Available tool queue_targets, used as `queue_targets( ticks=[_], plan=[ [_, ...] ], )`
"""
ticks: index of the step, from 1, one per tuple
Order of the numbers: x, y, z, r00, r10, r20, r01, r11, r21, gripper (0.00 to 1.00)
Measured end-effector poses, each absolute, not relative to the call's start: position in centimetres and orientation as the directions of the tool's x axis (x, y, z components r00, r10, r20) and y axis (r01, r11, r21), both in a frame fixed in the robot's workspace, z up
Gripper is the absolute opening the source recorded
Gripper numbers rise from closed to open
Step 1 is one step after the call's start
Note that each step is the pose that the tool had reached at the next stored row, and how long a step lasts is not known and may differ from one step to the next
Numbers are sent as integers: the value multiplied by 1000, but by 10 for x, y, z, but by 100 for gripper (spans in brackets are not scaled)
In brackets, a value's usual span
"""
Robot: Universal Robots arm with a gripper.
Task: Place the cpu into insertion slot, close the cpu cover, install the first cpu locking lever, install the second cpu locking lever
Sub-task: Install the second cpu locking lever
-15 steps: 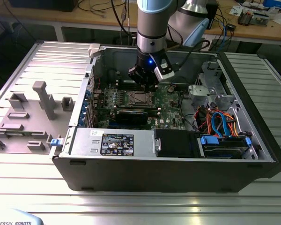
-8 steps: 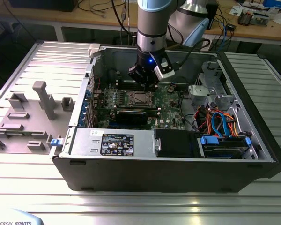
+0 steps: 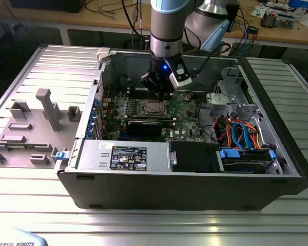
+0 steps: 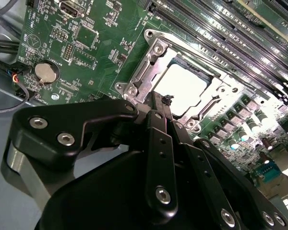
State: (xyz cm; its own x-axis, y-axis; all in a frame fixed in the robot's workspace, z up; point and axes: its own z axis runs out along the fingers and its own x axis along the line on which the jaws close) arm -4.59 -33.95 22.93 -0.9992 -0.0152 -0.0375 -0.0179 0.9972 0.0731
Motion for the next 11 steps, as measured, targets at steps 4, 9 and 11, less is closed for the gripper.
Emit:
queue_targets(
  ticks=[4, 9, 11],
  plan=[
    [-46, -342, 229, -999, -15, -37, -18, 997, 73, 11],
    [-46, -346, 229, -999, -15, -37, -18, 997, 73, 11],
    [-46, -346, 229, -999, -15, -38, -18, 997, 73, 11]
  ],
)
